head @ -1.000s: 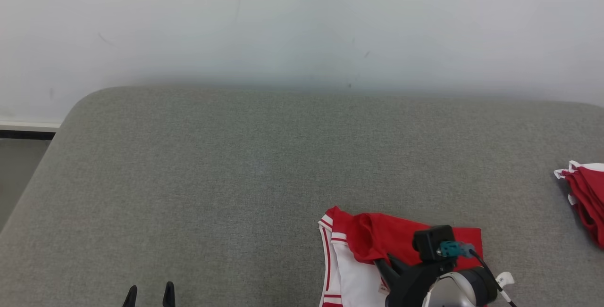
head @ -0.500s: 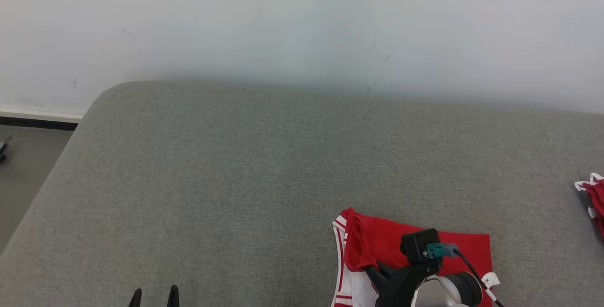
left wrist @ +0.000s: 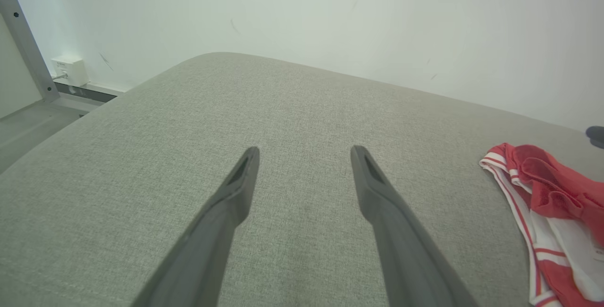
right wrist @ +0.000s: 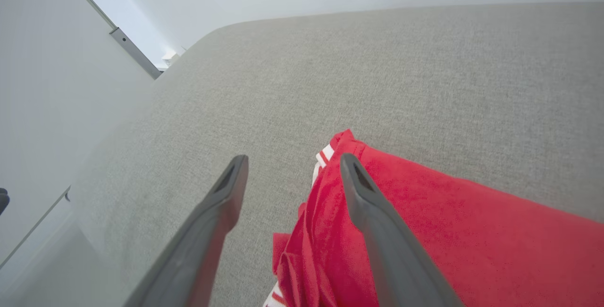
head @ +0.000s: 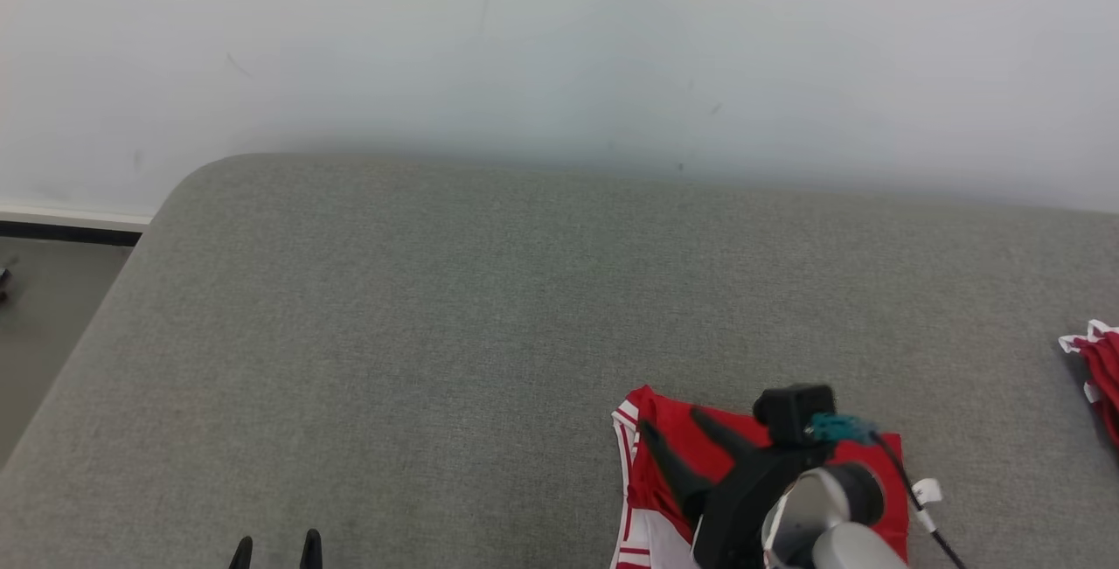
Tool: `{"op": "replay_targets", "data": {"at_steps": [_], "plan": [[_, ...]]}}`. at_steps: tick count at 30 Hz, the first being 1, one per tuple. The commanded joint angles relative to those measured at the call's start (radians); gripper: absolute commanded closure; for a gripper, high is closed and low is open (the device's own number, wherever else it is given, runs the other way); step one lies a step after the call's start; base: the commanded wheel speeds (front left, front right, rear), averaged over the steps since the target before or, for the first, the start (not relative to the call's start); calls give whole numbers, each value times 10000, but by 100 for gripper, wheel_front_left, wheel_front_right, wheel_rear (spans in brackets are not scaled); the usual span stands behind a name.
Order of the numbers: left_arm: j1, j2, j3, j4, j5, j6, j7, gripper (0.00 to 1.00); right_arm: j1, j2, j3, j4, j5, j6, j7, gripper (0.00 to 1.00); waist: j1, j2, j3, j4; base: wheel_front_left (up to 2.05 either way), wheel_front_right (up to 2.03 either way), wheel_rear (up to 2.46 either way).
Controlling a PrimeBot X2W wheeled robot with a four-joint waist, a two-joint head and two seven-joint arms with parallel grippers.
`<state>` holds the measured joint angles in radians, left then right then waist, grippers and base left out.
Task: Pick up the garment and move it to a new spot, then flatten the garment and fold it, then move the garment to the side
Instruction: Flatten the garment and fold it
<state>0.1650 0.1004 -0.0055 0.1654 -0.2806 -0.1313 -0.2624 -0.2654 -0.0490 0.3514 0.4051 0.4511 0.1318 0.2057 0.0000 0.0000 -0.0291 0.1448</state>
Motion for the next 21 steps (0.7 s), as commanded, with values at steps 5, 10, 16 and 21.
{"op": "replay_targets", "data": {"at_steps": [5, 10, 16, 21], "plan": [[130, -49, 102, -61, 63, 11, -28, 0, -60, -25, -1210, -404, -898, -24, -219, 0, 0, 0, 5, -198, 0, 0, 0], [85, -100, 116, -75, 85, 9, -28, 0, 512, -23, -2732, -831, -1985, -24, -52, 0, 0, 0, 29, -333, 0, 0, 0], [6, -133, 120, -70, 99, 11, -28, 0, 1403, -274, -3699, -1106, -3026, -24, 189, 0, 0, 0, 91, -484, 0, 0, 0], [-100, -126, 164, -78, 123, 11, -28, 0, 1840, -321, -3688, -1054, -3219, -24, 35, 52, 0, 0, 129, -638, 0, 0, 0]]}}
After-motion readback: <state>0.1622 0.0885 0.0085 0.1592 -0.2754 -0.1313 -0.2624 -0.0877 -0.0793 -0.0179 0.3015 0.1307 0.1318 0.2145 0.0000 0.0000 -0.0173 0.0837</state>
